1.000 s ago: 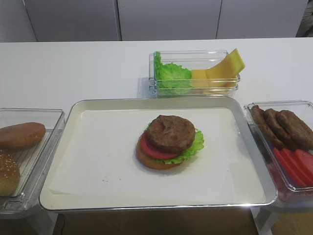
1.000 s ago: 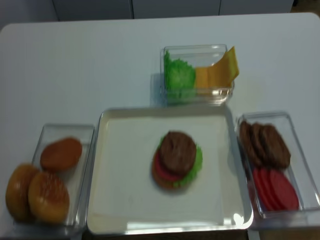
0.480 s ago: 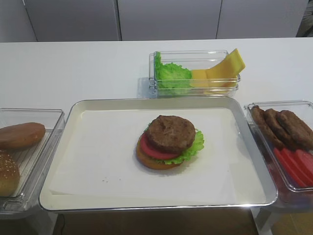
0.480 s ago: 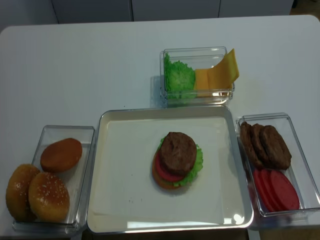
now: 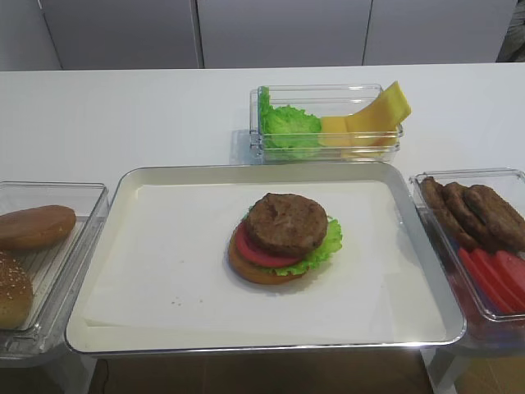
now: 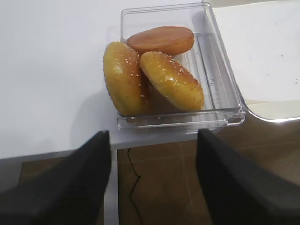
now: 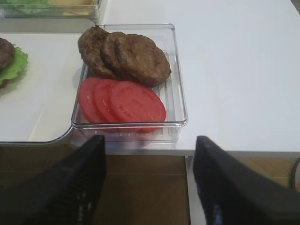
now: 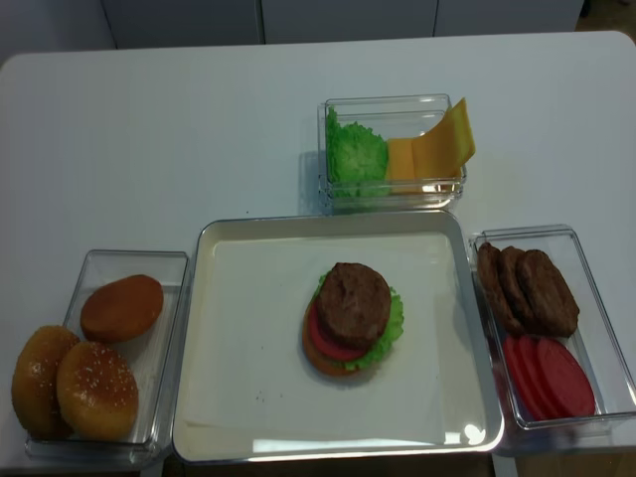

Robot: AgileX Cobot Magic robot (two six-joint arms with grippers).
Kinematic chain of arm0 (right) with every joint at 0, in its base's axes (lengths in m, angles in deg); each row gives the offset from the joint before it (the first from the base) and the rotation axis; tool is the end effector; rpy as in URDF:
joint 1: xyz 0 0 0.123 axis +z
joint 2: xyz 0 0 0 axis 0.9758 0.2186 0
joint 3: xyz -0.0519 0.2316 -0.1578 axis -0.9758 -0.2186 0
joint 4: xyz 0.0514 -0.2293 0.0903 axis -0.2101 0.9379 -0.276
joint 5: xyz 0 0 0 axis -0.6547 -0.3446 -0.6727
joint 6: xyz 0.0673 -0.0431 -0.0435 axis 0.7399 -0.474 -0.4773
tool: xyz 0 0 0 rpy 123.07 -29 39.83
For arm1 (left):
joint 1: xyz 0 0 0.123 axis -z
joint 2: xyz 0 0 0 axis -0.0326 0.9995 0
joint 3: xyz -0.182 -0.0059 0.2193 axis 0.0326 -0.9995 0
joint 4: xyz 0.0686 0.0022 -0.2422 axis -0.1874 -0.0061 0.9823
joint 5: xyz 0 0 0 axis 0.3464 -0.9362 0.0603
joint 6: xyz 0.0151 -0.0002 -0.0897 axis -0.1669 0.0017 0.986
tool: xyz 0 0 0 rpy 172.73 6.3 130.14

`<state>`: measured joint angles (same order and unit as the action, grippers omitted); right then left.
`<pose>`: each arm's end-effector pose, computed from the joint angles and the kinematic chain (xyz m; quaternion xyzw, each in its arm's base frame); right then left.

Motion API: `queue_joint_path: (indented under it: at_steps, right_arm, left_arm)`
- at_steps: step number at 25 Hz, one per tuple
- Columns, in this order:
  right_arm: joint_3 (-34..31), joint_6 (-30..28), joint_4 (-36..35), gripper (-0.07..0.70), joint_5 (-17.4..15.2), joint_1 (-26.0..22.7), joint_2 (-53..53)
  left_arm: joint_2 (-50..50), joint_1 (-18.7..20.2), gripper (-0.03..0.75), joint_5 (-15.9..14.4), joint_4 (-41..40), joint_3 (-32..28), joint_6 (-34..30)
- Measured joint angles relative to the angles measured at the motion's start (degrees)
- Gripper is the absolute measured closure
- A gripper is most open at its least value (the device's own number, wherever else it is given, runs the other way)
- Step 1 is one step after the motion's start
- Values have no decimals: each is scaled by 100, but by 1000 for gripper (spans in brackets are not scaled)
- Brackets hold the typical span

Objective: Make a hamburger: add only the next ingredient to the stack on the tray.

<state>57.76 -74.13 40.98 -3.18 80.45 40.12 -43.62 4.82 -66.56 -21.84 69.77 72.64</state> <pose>-0.0095 0.0044 0.2649 -0.0303 0.8720 0.0405 0.4869 -0.0122 0.0052 0.2649 -0.0002 0.8812 0.0040 0.4728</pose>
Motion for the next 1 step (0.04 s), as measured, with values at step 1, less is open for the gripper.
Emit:
queue_joint_path:
  at_steps: [1]
  right_arm:
    - [0,0,0,170,0,0,0]
  left_arm:
    - [0,0,287,0,0,0,0]
